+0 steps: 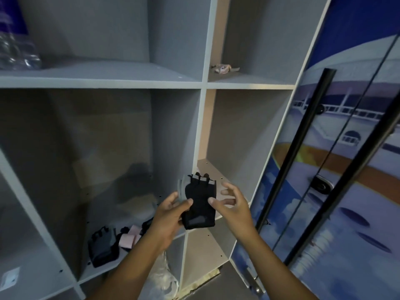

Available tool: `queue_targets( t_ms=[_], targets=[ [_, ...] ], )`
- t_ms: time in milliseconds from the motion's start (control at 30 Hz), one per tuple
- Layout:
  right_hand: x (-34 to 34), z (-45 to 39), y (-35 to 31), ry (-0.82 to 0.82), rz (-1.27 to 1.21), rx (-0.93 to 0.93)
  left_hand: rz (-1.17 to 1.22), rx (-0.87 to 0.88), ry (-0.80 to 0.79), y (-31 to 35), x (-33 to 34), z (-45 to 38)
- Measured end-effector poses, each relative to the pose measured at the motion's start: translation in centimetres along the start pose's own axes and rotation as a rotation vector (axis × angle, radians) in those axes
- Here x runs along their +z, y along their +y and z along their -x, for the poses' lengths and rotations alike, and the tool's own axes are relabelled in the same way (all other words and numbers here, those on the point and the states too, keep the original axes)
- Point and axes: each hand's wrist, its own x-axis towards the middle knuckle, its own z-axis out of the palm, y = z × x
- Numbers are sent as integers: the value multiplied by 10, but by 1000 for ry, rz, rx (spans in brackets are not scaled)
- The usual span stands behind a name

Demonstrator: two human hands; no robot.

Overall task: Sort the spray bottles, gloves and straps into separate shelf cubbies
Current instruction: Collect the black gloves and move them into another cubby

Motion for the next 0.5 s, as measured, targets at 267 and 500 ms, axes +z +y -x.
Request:
queue_targets(
  t_ms=[267, 500],
  targets=[
    [22, -18, -17, -235, -206, -128, -223, 201, 29, 26, -12, 17],
    [48, -30, 0, -322, -92, -263, -497, 497, 212, 28, -33, 18]
  ],
)
